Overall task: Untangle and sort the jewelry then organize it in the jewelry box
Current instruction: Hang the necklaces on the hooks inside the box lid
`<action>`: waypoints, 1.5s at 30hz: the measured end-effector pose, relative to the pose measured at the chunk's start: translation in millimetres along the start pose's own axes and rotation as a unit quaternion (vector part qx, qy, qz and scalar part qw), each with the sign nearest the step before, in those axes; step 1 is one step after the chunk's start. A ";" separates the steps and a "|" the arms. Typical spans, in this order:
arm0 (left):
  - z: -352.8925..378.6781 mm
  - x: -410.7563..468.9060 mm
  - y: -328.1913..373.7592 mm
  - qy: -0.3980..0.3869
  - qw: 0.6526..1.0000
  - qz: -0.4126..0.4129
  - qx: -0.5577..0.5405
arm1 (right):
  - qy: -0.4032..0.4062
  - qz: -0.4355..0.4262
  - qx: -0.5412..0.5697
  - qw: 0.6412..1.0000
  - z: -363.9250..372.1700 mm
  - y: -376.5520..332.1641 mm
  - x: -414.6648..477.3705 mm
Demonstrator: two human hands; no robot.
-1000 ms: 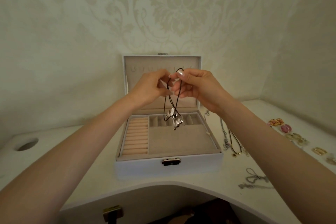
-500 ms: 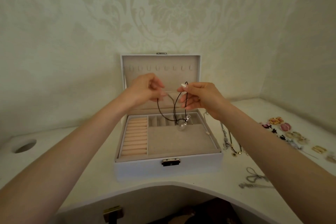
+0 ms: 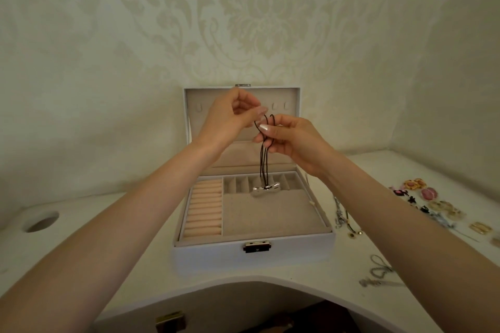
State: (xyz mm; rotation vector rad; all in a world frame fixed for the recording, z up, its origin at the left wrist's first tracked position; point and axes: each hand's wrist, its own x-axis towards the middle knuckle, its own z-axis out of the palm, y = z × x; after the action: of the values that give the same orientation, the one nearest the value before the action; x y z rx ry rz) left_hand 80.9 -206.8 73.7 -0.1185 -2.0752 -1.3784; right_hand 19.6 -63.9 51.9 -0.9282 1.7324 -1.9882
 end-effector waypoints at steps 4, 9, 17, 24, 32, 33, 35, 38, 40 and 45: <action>-1.9 -15.1 -10.4 0.012 0.994 -0.069 0.089 | 0.025 -0.009 -0.003 1.000 0.8 -6.0 1.8; 2.7 -36.5 -26.5 -0.198 0.964 -0.120 0.129 | 0.031 -0.024 -0.024 0.999 5.7 -12.3 2.6; 8.5 -31.0 -35.0 -0.153 0.982 -0.042 0.104 | 0.034 -0.029 -0.025 0.999 5.9 -17.4 -0.3; 5.8 -33.7 -34.2 -0.154 0.982 -0.019 0.111 | 0.053 -0.039 -0.036 0.997 4.3 -17.8 0.0; 3.8 -34.4 -34.8 -0.136 0.988 -0.063 0.041 | 0.102 -0.066 -0.096 0.988 3.9 -13.6 1.3; 4.8 -34.2 -34.8 -0.145 0.987 -0.063 0.035 | 0.097 -0.066 -0.096 0.988 4.9 -13.8 0.5; 7.0 -34.0 -34.7 -0.164 0.984 -0.057 0.037 | 0.095 -0.066 -0.092 0.989 6.7 -14.5 -0.3; 10.5 -33.6 -35.1 -0.156 0.984 -0.043 0.073 | 0.101 -0.065 -0.083 0.989 7.5 -17.1 -0.6; 12.0 -33.1 -35.3 -0.150 0.984 -0.042 0.087 | 0.109 -0.062 -0.078 0.989 7.7 -19.0 -1.3; 16.8 -35.9 -29.2 -0.162 0.979 -0.110 0.050 | 0.140 -0.052 -0.069 0.986 7.7 -20.3 -3.7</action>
State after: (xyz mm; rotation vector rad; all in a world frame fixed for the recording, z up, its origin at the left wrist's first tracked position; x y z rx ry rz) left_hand 90.0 -196.1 26.6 -0.0769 -2.4875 -1.4597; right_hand 30.7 -63.3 71.0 -0.8280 2.0347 -2.1747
